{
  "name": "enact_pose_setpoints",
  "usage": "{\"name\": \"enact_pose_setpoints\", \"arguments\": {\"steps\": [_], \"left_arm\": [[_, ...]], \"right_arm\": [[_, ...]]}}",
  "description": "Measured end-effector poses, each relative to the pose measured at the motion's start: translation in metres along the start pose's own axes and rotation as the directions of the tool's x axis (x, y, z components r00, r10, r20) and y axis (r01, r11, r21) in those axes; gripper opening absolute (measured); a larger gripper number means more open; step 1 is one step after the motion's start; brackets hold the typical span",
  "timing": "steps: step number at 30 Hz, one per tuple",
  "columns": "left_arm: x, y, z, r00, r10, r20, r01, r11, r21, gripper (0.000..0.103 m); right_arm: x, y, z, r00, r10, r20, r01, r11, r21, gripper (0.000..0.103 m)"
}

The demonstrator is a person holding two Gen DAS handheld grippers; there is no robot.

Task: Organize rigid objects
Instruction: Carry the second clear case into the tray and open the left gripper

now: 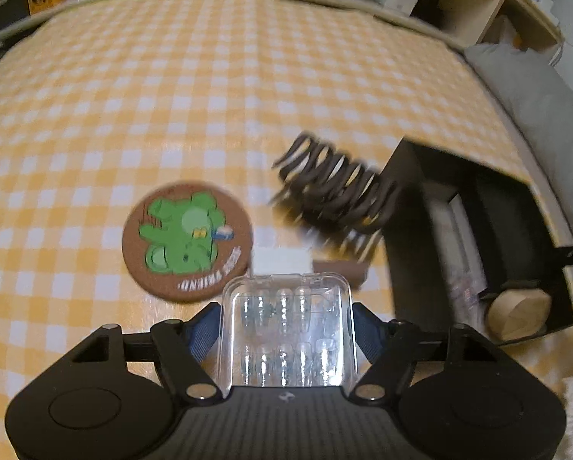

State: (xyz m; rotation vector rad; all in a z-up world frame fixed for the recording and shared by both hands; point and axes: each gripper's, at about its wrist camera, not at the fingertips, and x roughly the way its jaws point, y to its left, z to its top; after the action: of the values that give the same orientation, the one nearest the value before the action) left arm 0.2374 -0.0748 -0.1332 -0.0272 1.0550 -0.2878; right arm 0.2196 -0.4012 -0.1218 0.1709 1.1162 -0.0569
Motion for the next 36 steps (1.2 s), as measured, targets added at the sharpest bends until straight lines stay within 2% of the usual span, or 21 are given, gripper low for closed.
{"name": "enact_pose_setpoints", "arguments": {"steps": [4, 7, 14, 18, 23, 33, 36], "left_arm": [[-0.034, -0.023, 0.013, 0.993, -0.070, 0.095, 0.068, 0.997, 0.028, 0.073], [-0.048, -0.041, 0.022, 0.982, -0.141, 0.127, 0.139, 0.990, 0.030, 0.073], [-0.040, -0.098, 0.025, 0.971, -0.225, 0.077, 0.218, 0.972, 0.092, 0.073], [-0.022, -0.117, 0.021, 0.973, -0.224, 0.055, 0.218, 0.970, 0.108, 0.073], [-0.001, -0.112, 0.017, 0.980, -0.196, 0.037, 0.193, 0.979, 0.073, 0.073], [0.007, -0.114, 0.012, 0.981, -0.179, 0.076, 0.169, 0.978, 0.120, 0.074], [0.007, -0.113, 0.012, 0.981, -0.182, 0.065, 0.173, 0.976, 0.130, 0.075]], "right_arm": [[0.000, 0.000, 0.000, 1.000, -0.001, -0.001, 0.001, 1.000, 0.001, 0.008], [0.000, 0.000, 0.000, 1.000, -0.003, 0.000, 0.003, 1.000, 0.000, 0.008], [0.000, -0.001, 0.000, 1.000, -0.003, -0.001, 0.003, 1.000, 0.000, 0.008], [0.000, 0.001, 0.000, 1.000, -0.003, 0.000, 0.003, 1.000, 0.001, 0.008], [0.000, 0.000, 0.001, 1.000, -0.003, 0.000, 0.003, 1.000, 0.003, 0.008], [0.000, 0.001, 0.001, 1.000, -0.005, 0.000, 0.005, 1.000, 0.001, 0.008], [0.000, 0.001, 0.001, 1.000, -0.005, 0.000, 0.005, 1.000, 0.002, 0.008]]}}
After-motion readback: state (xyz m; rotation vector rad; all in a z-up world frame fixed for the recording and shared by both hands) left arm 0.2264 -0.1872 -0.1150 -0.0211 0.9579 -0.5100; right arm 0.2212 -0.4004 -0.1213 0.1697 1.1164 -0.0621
